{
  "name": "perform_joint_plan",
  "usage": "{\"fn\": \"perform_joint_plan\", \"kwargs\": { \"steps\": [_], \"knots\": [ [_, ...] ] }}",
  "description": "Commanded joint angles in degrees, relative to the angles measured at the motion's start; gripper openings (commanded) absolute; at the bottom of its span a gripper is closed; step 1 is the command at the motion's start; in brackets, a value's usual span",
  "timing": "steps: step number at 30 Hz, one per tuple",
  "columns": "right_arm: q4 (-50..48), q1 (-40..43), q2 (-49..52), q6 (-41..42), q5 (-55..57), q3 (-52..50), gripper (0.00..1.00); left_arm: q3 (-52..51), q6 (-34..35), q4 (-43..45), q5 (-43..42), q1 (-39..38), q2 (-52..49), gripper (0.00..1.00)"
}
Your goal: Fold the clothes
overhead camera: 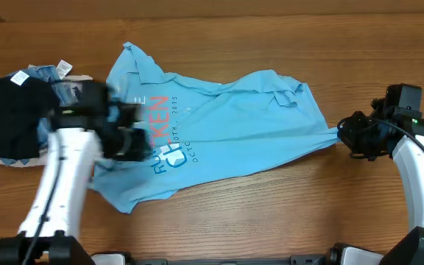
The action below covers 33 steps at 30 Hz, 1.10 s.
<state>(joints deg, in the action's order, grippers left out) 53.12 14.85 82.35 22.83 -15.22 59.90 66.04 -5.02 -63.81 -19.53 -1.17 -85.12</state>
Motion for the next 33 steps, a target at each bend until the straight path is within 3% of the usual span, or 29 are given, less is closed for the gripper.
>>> {"fn": "perform_joint_plan", "kwargs": {
  "steps": [1, 8, 14, 19, 25, 33],
  "knots": [
    [-0.3, -0.1, -0.5, -0.3, -0.1, 0.9, 0.04, -4.4, 1.2, 1.5, -1.2, -9.9, 0.9, 0.30],
    [-0.4, -0.1, -0.5, -0.3, -0.1, 0.9, 0.04, -11.0, 14.5, 4.0, 9.5, -20.0, 0.9, 0.34],
    [-0.3, -0.1, -0.5, -0.3, 0.0, 0.9, 0.04, -15.5, 21.8, 4.8, 17.9, -21.0, 0.7, 0.40],
    [-0.3, -0.1, -0.5, -0.3, 0.0, 0.9, 0.04, -17.6, 21.7, 5.8, 18.1, -21.8, -1.0, 0.31],
    [-0.4, -0.1, -0.5, -0.3, 0.2, 0.9, 0.04, -18.0, 21.1, 7.0, 19.9, -26.9, -1.5, 0.31],
    [-0.3, -0.1, -0.5, -0.3, 0.1, 0.9, 0.04, -18.1, 21.4, 10.4, 20.2, -27.0, -3.5, 0.33]
  ]
}}
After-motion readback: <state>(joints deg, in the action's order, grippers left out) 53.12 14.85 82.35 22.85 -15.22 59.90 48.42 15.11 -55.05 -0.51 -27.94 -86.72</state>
